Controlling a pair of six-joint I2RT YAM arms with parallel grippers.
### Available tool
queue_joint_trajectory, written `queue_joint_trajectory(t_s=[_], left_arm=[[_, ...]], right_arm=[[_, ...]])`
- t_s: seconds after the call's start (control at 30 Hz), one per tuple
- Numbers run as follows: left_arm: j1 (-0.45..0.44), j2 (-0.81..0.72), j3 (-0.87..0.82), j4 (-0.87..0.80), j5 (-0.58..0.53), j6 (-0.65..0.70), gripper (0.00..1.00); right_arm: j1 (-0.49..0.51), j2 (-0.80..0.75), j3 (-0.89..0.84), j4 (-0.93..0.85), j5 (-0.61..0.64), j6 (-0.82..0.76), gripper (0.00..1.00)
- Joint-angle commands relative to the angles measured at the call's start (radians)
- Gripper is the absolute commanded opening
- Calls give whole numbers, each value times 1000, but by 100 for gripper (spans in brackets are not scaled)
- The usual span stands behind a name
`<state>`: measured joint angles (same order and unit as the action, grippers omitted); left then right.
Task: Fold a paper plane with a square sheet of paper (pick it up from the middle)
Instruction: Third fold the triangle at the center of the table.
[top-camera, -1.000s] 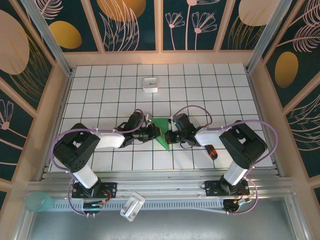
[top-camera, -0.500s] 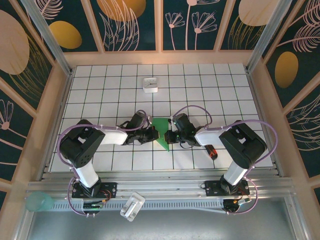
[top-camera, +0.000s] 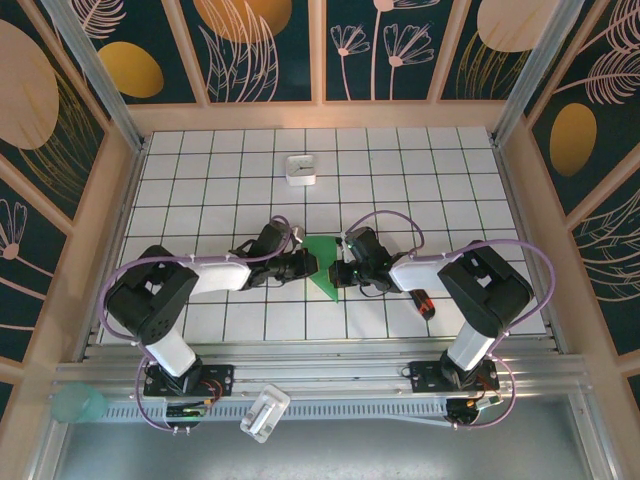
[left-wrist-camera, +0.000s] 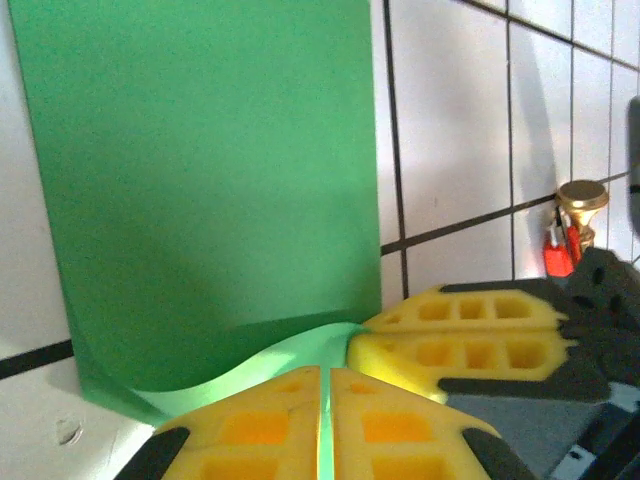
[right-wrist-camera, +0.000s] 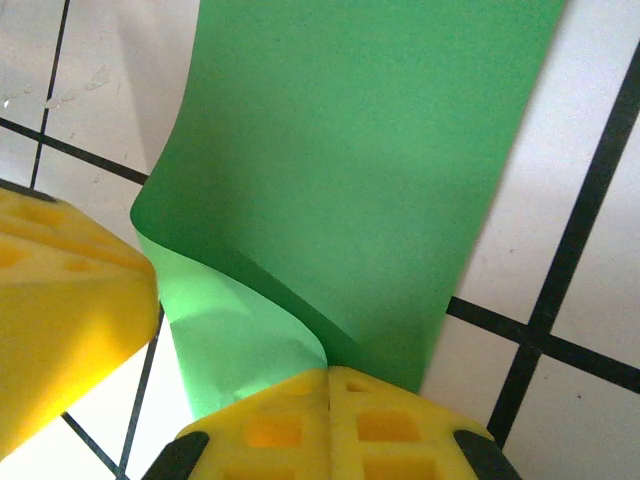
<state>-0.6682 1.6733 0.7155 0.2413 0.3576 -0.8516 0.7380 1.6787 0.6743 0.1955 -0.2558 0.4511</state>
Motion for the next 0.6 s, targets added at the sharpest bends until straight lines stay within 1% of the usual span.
queue_joint_trajectory(t_s=[0.0, 0.13, 0.2, 0.33, 0.57], left_arm=[[5, 9, 18, -36, -13, 21, 12], [4, 35, 25, -27, 6, 20, 11], [11, 64, 26, -28, -8, 20, 9], [41, 66, 0, -28, -47, 24, 5], [47, 60, -45, -31, -71, 36, 4]], right_arm=[[0, 86, -49, -196, 50, -17, 0], [0, 87, -47, -199, 53, -19, 0], [-1, 86, -48, -200, 53, -20, 0], [0, 84, -51, -202, 59, -21, 0], [0, 85, -58, -203, 66, -27, 0]])
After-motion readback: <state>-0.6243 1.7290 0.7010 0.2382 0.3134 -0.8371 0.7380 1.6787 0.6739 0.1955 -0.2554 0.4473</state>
